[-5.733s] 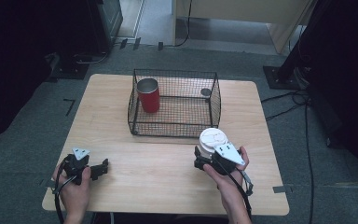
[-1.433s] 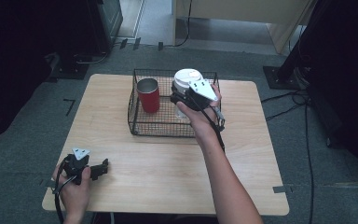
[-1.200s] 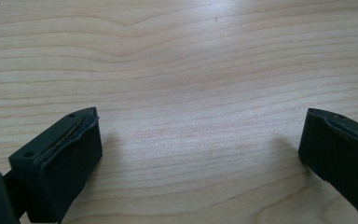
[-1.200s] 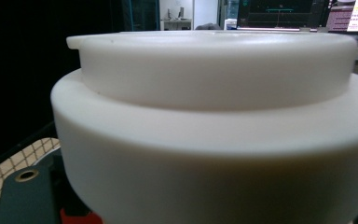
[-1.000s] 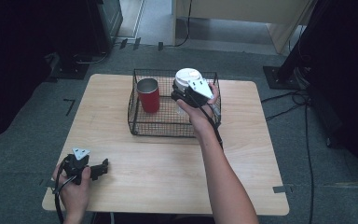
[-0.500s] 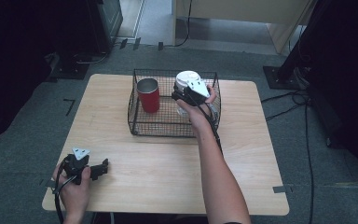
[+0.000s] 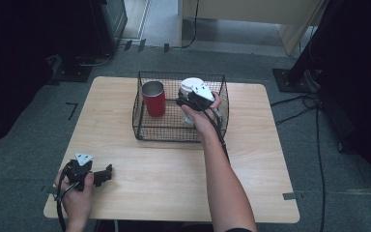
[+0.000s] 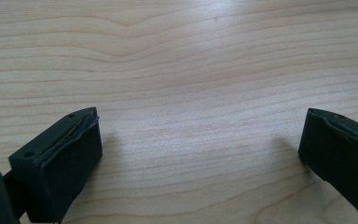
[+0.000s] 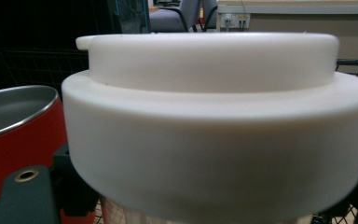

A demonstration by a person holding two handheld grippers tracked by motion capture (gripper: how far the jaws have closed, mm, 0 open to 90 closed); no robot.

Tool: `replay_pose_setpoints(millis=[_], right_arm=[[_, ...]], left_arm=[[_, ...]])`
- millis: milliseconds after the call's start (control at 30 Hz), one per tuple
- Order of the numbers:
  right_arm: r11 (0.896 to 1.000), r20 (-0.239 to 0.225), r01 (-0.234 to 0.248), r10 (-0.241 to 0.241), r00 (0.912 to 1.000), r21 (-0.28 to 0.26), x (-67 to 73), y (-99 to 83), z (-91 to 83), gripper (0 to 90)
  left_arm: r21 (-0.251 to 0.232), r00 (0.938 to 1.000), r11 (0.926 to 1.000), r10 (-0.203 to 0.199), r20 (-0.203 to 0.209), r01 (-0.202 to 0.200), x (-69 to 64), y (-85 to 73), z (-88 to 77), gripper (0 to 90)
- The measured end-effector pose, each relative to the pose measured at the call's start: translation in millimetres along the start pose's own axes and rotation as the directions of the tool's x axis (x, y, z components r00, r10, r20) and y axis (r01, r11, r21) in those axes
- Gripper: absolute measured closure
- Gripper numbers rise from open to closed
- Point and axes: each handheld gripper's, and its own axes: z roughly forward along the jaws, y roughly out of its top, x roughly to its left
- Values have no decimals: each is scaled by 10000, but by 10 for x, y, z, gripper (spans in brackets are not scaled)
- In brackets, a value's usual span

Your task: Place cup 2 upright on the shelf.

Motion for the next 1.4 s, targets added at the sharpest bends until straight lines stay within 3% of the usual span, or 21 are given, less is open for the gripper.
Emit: replay_pose_setpoints(millis=[200,333,400,600,833,1000,1233,1400], right_arm=[[9996,-123,265,-265,9996,-59,-3,-41,17,158],[9998,-196,217,-216,9996,22,-20,-41,6,158],[9999,-186,-57,60,9998,157,-57,-36,-12,158],[9993,-348,-59,72,9994,369,-107,-33,-60,149],[9990,-517,260,-242,9984,359,-161,-37,-93,98],[9987,-559,440,-425,9975,256,-186,-55,-91,135],[9997,-334,206,-201,9992,164,-200,-56,-29,161],[9994,-240,319,-317,9992,90,-181,-28,43,162]], left_arm=[[16,10000,10000,16,-1,-16,1,0,-1,0],[16,10000,10000,16,0,-16,1,0,-1,0],[10,10000,10000,15,-2,-15,1,0,-1,0],[14,10000,10000,16,0,-16,1,0,-1,0],[15,10000,10000,16,0,-16,1,0,-1,0],[11,10000,10000,15,-1,-15,1,0,-1,0],[15,10000,10000,17,0,-17,1,0,-1,0],[23,10000,10000,27,-2,-27,2,0,-1,0]])
